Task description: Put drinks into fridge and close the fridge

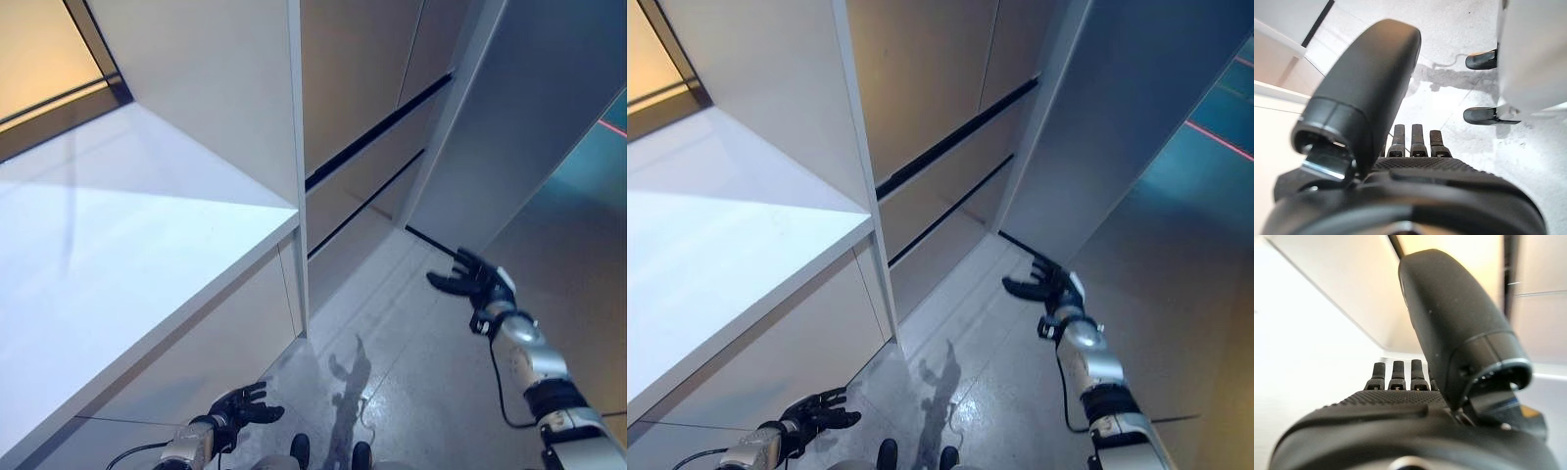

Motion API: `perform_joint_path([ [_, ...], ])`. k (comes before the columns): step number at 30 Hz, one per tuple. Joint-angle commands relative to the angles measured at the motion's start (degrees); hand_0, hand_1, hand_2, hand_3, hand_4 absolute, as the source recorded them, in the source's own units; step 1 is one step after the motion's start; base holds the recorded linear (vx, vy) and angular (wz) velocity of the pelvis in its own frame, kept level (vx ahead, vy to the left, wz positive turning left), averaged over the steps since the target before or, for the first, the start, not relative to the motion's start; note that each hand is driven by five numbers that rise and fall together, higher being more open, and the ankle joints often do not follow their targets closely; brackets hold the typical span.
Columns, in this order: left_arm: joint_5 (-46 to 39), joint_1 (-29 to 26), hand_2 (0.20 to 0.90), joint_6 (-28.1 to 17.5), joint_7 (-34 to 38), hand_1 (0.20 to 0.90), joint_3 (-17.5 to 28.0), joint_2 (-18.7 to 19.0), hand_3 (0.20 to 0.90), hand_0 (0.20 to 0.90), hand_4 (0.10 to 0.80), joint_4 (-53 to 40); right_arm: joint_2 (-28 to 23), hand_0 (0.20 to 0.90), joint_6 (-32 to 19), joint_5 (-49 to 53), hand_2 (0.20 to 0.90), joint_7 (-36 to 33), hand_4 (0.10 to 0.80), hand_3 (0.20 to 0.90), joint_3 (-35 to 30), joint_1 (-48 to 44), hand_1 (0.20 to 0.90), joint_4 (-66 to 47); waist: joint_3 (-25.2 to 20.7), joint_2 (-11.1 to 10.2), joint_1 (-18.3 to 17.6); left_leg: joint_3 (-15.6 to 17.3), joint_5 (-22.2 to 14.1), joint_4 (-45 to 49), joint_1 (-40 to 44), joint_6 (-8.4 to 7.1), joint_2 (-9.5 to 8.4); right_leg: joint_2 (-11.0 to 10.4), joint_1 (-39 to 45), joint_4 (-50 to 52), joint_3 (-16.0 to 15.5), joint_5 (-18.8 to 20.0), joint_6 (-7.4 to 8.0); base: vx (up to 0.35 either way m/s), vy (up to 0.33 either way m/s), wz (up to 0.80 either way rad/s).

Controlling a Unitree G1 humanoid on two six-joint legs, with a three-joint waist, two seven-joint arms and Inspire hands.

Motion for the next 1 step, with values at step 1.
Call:
perform_joint_path([
  [1, -0.3, 2.99, 0.9, -0.18, -0.57, 0.9, 1.61, -0.46, 0.9, 0.9, 0.8, 3.62, -0.23, 0.9, -3.16, -3.78, 0.9, 3.93, 0.8, 0.9, -1.18, 2.33, 0.9, 1.1, -4.7, 0.4, 0.38, 3.51, -4.74, 4.47, -1.83, -1.4, 0.39, 1.34, -4.36, 3.93, -1.17, 0.42, 0.23, 0.0, 0.0, 0.0],
])
